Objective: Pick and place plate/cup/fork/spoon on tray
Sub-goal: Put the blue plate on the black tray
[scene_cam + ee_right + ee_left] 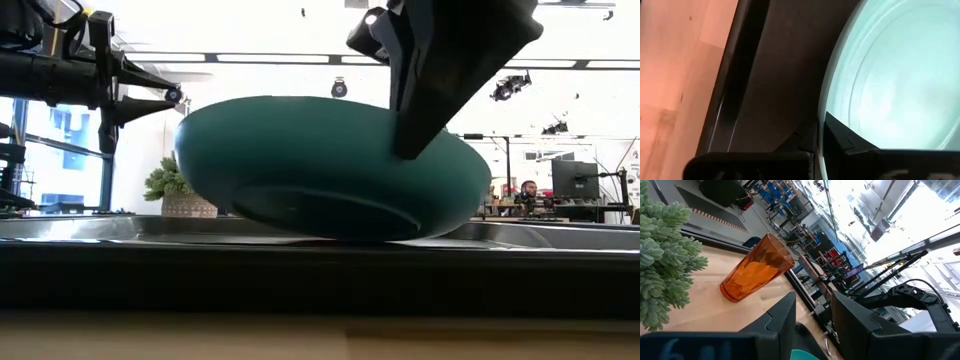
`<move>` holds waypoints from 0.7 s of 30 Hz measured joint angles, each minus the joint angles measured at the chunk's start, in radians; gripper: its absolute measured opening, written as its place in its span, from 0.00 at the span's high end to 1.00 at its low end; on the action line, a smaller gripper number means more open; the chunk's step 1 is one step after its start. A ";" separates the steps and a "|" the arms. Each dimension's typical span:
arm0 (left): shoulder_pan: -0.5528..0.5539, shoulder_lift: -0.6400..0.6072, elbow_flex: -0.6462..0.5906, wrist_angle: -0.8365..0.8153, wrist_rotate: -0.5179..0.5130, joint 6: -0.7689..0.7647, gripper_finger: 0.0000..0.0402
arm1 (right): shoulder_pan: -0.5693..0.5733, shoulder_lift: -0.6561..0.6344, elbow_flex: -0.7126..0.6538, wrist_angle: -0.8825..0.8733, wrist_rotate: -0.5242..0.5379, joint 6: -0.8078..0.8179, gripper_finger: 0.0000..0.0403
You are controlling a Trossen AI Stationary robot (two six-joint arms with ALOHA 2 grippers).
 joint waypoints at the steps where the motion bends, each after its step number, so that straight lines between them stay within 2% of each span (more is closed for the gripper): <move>1: 0.000 0.000 0.000 0.000 0.000 0.000 0.71 | 0.000 0.003 0.000 0.008 -0.009 -0.002 1.00; 15: 0.000 0.000 0.000 -0.001 0.005 0.000 0.71 | -0.029 0.032 0.000 0.076 -0.118 0.001 1.00; 21: 0.000 0.000 0.000 -0.002 0.022 0.001 0.71 | -0.028 0.032 0.000 0.077 -0.114 0.006 0.93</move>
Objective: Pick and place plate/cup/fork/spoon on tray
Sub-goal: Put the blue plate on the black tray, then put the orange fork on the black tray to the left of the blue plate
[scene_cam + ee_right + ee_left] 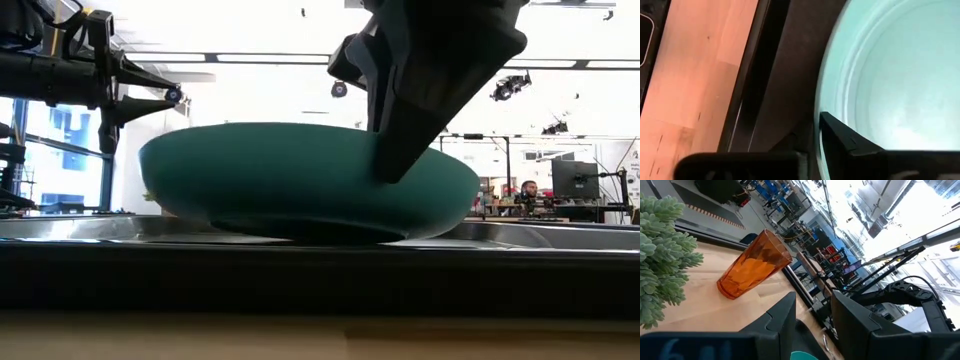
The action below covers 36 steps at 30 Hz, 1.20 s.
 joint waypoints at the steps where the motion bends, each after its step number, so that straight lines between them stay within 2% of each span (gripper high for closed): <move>1: 0.000 0.000 0.000 0.000 0.000 0.000 0.71 | 0.000 0.000 0.000 0.001 -0.003 0.000 0.91; 7: 0.000 0.000 0.000 0.000 0.003 0.032 0.71 | 0.000 0.000 0.000 0.001 -0.001 0.000 0.84; 16: 0.000 0.000 0.000 -0.001 0.004 0.034 0.71 | -0.002 -0.004 0.000 0.000 0.005 0.075 0.83; 20: 0.000 0.001 0.011 -0.006 0.070 0.059 0.71 | -0.002 -0.010 0.000 -0.009 0.059 0.128 0.83; 25: 0.000 0.000 0.081 -0.017 0.146 0.124 0.71 | -0.007 -0.031 0.000 -0.045 0.134 0.243 0.83; 30: 0.000 0.021 0.220 -0.167 0.154 0.196 0.71 | -0.008 -0.058 0.000 -0.063 0.237 0.368 0.83; 36: 0.000 0.089 0.433 -0.499 0.153 0.201 0.71 | -0.015 -0.105 0.000 -0.064 0.378 0.571 0.83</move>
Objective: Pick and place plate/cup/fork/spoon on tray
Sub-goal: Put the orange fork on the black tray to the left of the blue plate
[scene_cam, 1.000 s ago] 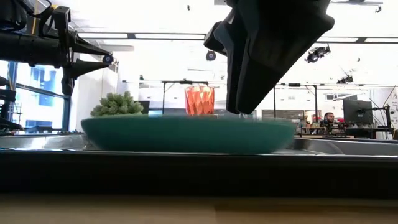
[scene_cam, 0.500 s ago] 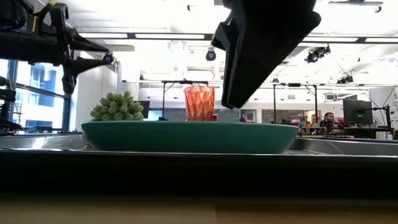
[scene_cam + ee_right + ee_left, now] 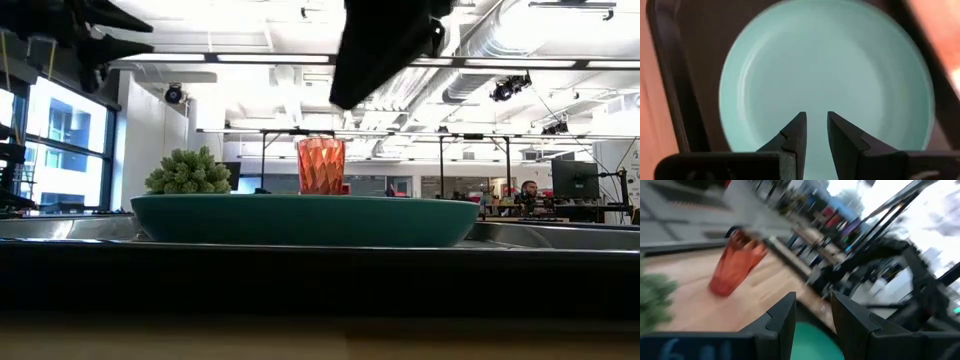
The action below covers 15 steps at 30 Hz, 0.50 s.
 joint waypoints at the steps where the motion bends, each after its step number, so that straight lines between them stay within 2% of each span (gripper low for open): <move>1: 0.000 0.016 0.035 -0.047 -0.002 -0.005 0.71 | 0.000 -0.009 0.000 -0.001 0.023 0.022 0.83; 8: 0.000 0.134 0.223 -0.325 0.029 -0.217 0.71 | -0.013 -0.088 0.000 0.030 0.124 0.233 0.83; 15: 0.000 0.222 0.319 -0.437 0.055 -0.248 0.71 | -0.027 -0.190 0.000 0.005 0.113 0.383 0.83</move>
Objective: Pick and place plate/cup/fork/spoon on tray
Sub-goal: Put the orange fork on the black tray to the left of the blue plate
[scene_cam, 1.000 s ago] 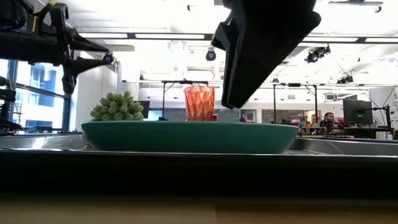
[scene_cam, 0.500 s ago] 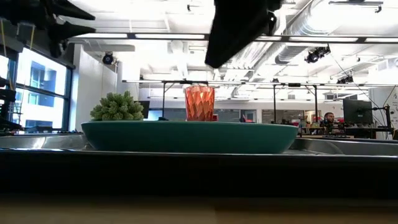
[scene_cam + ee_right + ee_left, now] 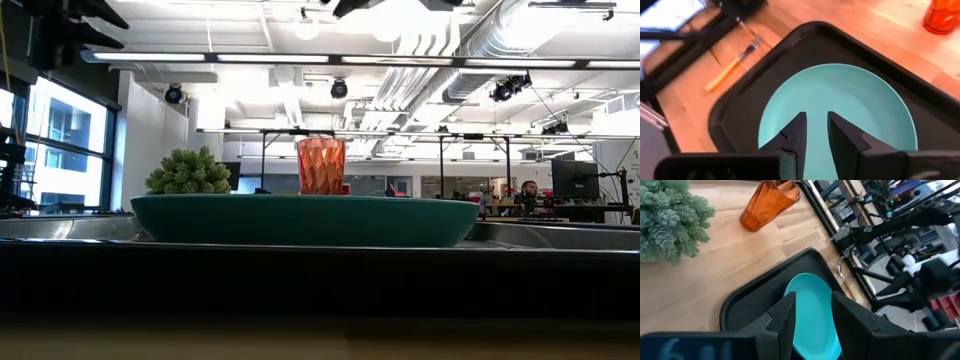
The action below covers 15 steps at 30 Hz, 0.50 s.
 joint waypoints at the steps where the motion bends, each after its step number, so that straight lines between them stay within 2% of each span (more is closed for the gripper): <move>1: 0.000 0.010 0.006 -0.001 0.000 0.000 0.71 | 0.000 -0.017 0.000 -0.008 0.002 0.018 0.83; 6: 0.000 0.061 0.014 -0.026 0.001 0.000 0.71 | 0.001 -0.088 0.000 -0.070 0.017 0.095 0.83; 15: 0.000 0.162 0.014 -0.214 0.079 -0.076 0.71 | 0.001 -0.168 0.000 -0.241 0.046 0.173 0.83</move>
